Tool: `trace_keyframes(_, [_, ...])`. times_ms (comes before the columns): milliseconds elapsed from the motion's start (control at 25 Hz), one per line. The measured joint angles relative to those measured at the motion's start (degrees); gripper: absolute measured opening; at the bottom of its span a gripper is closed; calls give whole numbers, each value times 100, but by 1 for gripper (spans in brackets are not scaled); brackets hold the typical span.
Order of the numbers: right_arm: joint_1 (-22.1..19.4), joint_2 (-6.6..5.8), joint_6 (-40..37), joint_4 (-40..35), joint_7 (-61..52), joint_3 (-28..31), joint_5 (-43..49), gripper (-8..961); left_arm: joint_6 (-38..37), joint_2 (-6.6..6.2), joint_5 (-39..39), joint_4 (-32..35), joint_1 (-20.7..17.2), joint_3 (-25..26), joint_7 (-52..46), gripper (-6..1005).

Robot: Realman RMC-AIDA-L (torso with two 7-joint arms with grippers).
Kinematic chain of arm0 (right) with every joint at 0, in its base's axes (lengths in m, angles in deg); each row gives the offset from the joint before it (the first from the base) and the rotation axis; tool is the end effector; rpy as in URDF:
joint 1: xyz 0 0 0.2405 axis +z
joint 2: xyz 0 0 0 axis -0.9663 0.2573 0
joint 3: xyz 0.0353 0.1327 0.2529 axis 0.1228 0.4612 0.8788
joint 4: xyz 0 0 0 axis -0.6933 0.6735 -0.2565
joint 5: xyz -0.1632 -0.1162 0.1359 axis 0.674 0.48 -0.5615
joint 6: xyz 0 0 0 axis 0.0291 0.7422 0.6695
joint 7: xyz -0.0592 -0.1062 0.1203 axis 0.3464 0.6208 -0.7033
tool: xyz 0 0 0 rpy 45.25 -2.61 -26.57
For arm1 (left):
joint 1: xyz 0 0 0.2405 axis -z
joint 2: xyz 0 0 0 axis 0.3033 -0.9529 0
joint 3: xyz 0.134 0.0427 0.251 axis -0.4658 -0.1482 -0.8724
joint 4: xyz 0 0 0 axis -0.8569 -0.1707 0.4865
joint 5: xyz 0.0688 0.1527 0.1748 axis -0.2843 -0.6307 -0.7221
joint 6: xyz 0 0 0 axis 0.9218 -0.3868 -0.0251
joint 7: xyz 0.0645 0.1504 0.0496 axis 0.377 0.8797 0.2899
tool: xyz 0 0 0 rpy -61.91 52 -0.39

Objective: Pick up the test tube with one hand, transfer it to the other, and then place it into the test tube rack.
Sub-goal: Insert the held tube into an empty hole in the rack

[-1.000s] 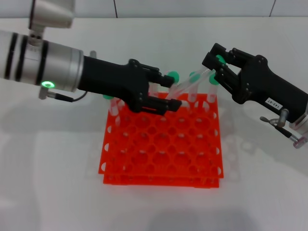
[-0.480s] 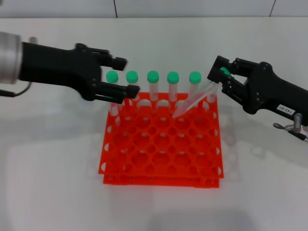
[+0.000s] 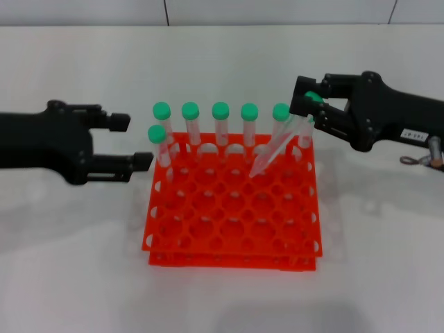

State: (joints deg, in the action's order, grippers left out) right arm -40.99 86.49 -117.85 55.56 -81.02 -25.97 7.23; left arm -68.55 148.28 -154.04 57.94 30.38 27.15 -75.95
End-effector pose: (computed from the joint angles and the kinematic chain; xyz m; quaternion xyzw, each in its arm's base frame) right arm 0.2274 0.3819 -0.0359 -0.8952 0.1039 0.4240 0.0901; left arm -0.2349 0.3281 0.0561 -0.9592 -0.2006 -0.1261 0.1541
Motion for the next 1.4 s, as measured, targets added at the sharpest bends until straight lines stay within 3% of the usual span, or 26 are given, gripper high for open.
trace_keyframes(240, [241,-6,147,-581,-580,-29,286,261,-12,25,462,105,-860,21,616,743])
trace_keyframes(480, [503,-14,164,-853,-920,-65,494,261,76,42,675,-334,-1362,157,1215,742])
trace_keyframes(800, [764,22,464,-1276,-1327,-354,750,262,-104,18,829,-1485,-1337,767,2127,742])
trace_keyframes(1400, [956,116,1375,-1414,-1537,-1025,640,263,-237,10,707,-2137,-1197,1492,2760,742])
